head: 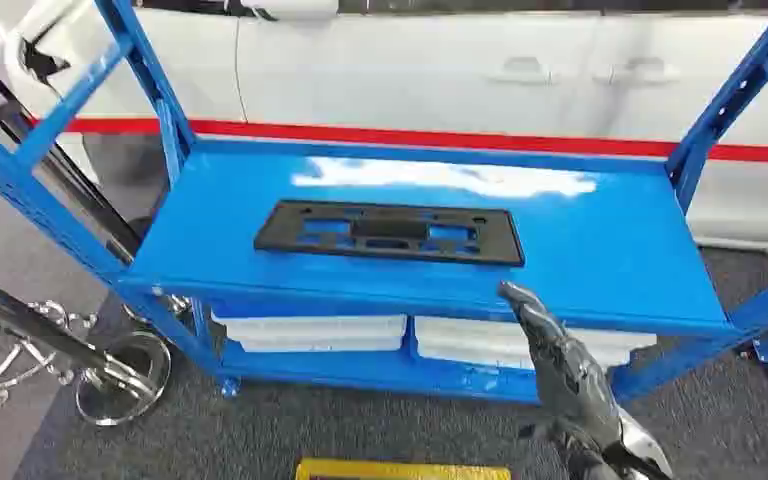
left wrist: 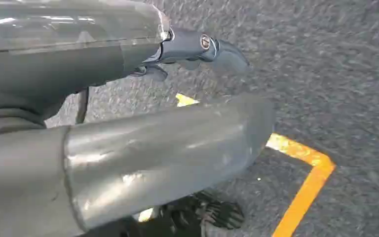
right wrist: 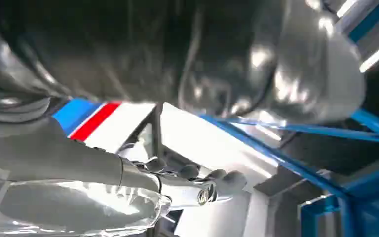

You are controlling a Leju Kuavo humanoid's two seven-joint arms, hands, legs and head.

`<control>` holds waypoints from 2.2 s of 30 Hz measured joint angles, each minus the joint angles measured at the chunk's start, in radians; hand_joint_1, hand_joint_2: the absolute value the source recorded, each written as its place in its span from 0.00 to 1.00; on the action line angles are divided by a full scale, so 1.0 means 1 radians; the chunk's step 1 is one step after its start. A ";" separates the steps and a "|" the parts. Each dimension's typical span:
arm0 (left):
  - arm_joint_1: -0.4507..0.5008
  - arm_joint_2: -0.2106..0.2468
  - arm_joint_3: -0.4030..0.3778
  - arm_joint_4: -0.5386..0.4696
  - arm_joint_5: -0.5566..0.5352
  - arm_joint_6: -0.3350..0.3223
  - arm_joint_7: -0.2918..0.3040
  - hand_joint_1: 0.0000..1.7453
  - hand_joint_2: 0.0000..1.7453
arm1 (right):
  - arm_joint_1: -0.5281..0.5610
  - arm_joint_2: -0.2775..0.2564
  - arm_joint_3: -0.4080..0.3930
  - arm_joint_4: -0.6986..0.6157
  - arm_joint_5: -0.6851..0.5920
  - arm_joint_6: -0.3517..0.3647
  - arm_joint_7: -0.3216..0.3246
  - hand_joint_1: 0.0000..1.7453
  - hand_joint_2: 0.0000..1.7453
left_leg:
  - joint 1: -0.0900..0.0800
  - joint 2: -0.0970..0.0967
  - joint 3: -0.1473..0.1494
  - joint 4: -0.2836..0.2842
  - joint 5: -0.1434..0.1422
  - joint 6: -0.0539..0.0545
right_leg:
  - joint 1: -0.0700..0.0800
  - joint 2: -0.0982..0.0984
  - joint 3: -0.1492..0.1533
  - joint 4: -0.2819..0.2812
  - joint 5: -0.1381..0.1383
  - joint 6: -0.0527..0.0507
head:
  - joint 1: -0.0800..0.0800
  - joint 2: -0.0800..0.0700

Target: Take the parts from the cabinet and place them on the table.

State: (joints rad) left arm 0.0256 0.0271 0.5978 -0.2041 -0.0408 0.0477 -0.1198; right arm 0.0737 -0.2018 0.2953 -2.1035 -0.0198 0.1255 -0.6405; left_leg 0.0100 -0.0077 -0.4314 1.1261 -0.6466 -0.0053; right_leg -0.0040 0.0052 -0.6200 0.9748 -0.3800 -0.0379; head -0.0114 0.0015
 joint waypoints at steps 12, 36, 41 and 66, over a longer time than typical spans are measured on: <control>0.007 0.013 0.001 0.001 -0.026 0.005 0.000 0.00 0.00 | -0.003 0.000 0.090 0.053 -0.010 0.033 0.110 0.00 1.00 | -0.007 0.000 -0.062 -0.183 0.171 0.053 | 0.025 0.008 0.059 0.008 -0.063 0.023 | -0.002 0.000; -0.026 0.040 -0.002 0.001 -0.160 -0.055 0.000 0.00 0.00 | -0.519 0.186 0.471 0.646 0.636 -0.365 0.443 0.00 1.00 | 0.003 0.005 -0.180 -0.007 0.162 -0.007 | -0.007 0.000 0.061 0.010 -0.071 0.006 | -0.002 0.000; -0.028 0.053 -0.003 0.001 -0.178 -0.058 0.000 0.00 0.00 | -0.563 0.200 0.512 0.726 0.785 -0.418 0.487 0.00 1.00 | -0.008 0.004 -0.122 -0.159 0.217 0.022 | -0.002 -0.001 0.071 -0.004 -0.074 0.024 | -0.002 0.000; -0.033 0.054 -0.003 0.003 -0.257 -0.079 -0.005 0.00 0.00 | -0.655 0.263 0.583 1.194 1.122 -0.516 0.704 0.00 1.00 | 0.008 0.004 -0.215 0.059 0.126 -0.013 | -0.003 0.000 0.065 -0.004 -0.063 0.000 | -0.002 0.000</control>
State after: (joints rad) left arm -0.0069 0.0809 0.5947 -0.2014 -0.2975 -0.0313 -0.1247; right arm -0.5814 0.0614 0.8778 -0.9091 1.1017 -0.3902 0.0632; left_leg 0.0185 -0.0033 -0.6468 1.1851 -0.5211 -0.0182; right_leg -0.0068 0.0053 -0.5551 0.9705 -0.4434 -0.0377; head -0.0137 0.0015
